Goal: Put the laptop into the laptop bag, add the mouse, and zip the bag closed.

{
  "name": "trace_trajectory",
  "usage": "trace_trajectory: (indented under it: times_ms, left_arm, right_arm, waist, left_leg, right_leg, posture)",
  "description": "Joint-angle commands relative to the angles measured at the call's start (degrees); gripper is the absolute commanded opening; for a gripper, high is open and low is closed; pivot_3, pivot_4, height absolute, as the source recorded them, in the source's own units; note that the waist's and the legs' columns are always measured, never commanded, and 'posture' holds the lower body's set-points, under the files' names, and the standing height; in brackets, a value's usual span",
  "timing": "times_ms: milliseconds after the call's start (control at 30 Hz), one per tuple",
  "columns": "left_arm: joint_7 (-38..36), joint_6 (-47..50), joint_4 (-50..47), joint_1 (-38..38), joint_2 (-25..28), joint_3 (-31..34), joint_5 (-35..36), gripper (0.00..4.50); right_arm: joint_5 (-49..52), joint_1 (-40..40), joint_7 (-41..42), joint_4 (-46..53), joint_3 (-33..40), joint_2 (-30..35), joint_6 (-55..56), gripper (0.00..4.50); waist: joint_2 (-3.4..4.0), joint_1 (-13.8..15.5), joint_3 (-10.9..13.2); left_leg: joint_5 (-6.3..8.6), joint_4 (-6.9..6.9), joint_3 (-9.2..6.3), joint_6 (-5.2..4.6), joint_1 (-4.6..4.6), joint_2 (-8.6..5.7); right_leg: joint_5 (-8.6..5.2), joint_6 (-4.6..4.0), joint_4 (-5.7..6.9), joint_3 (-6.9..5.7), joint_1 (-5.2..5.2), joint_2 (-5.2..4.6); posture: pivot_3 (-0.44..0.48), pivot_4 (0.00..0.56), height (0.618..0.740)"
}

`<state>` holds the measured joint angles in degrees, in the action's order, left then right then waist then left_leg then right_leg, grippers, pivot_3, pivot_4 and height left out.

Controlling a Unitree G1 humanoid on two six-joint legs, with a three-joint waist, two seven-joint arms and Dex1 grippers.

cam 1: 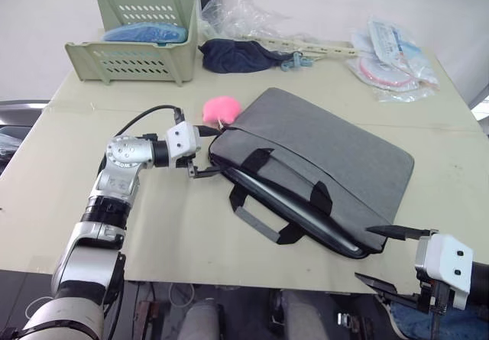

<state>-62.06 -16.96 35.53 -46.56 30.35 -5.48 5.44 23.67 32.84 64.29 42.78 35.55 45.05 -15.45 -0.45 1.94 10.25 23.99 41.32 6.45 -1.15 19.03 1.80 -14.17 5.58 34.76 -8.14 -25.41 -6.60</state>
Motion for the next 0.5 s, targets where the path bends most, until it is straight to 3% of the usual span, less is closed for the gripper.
trace_trajectory:
  times_ms: [33,100,200,267,500]
  left_arm:
    - [-7.53,5.38,1.42,-1.72,1.27,1.79,4.96,4.50]
    - [-11.33,10.49,1.01,-2.44,2.12,1.98,6.62,4.50]
    - [-14.57,27.41,3.56,-7.22,3.64,3.18,9.90,4.50]
    - [-16.27,33.48,5.72,-9.49,4.69,3.07,10.27,4.50]
    - [-8.28,31.97,19.13,-15.55,1.80,2.18,4.05,4.50]
  right_arm:
    - [12.31,-0.18,-5.02,1.20,7.98,-2.47,-8.23,4.41]
    - [19.26,0.53,-7.14,1.88,10.53,-2.49,-13.44,4.41]
    - [35.87,2.35,-12.78,-1.47,16.70,-0.67,-25.00,4.41]
    - [44.08,2.69,-16.77,-4.05,19.20,0.30,-29.67,4.41]
    - [47.72,0.40,-28.57,-8.84,15.62,-1.07,-34.99,4.41]
  waist:
    - [0.00,-0.47,0.00]
    - [0.00,-0.53,0.00]
    - [-0.01,-0.38,0.01]
    - [-0.02,-0.37,0.01]
    - [-0.07,-0.37,-0.03]
  left_leg:
    - [0.00,-0.01,0.00,0.00,-0.01,0.00]
    - [0.00,0.00,-0.01,-0.01,0.01,0.00]
    - [-0.02,0.02,-0.04,-0.04,0.03,0.00]
    - [-0.02,0.07,-0.07,-0.06,0.06,-0.01]
    - [0.00,-0.06,-0.03,-0.11,0.01,-0.03]
  right_leg:
    - [0.00,0.00,0.00,-0.01,0.00,0.00]
    - [0.00,-0.01,0.00,-0.02,0.00,0.01]
    - [-0.01,-0.02,0.02,-0.02,0.00,0.01]
    - [0.00,-0.03,0.02,-0.03,0.00,0.00]
    - [0.00,-0.03,-0.03,0.06,0.00,-0.01]
  posture:
    - [0.000,0.150,0.740]
    - [0.000,0.150,0.740]
    - [0.000,0.150,0.740]
    - [0.000,0.150,0.740]
    - [0.000,0.150,0.740]
